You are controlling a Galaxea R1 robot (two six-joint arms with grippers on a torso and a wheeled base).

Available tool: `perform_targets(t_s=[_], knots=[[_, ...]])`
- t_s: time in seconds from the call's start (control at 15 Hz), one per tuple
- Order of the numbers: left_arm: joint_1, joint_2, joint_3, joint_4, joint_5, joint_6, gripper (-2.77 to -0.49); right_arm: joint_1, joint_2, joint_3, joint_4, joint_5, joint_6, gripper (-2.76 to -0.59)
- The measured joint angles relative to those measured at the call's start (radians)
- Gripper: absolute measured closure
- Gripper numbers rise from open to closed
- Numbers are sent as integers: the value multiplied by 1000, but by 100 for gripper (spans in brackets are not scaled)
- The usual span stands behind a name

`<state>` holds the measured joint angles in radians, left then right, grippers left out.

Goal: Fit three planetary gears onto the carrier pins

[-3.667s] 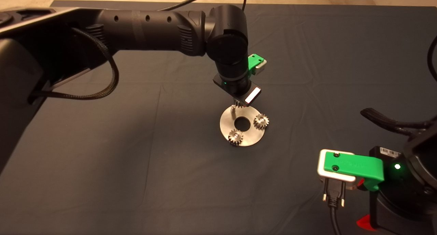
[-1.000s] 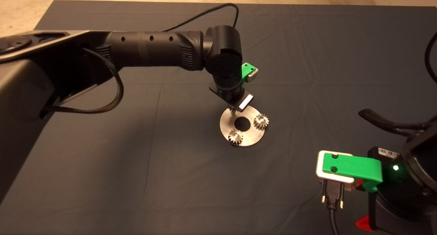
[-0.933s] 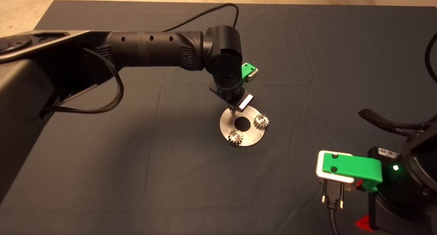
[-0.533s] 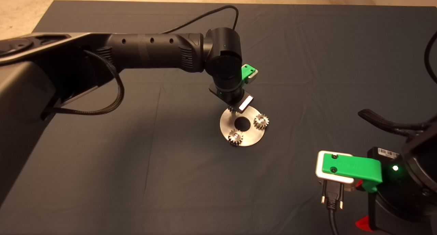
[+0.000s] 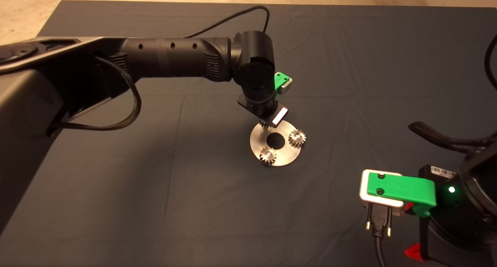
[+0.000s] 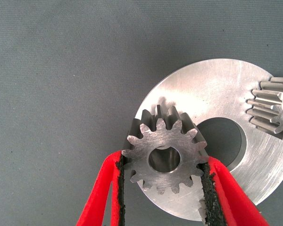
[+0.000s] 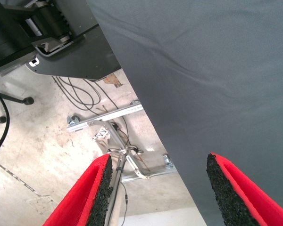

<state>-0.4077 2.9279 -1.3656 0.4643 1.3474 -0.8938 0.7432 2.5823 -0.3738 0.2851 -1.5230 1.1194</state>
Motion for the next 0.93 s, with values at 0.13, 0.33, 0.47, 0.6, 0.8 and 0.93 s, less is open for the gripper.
perform_targets(t_s=[0.13, 0.33, 0.47, 0.6, 0.8, 0.93], knots=[[0, 0, -1, 0, -1, -2, -82, 0, 0, 0, 0, 0, 0, -147], [0, 0, -7, 0, -5, -7, -82, 0, 0, 0, 0, 0, 0, -147], [0, 0, -7, 0, -6, -7, -82, 0, 0, 0, 0, 0, 0, -147], [0, 0, -7, 0, -6, -11, -82, 0, 0, 0, 0, 0, 0, -147], [1, 1, -7, 0, -6, -18, -82, 3, 0, 0, 0, 0, 0, -147], [3, 1, -7, 2, -6, -20, -82, 3, 0, 0, 0, 0, 0, -147]])
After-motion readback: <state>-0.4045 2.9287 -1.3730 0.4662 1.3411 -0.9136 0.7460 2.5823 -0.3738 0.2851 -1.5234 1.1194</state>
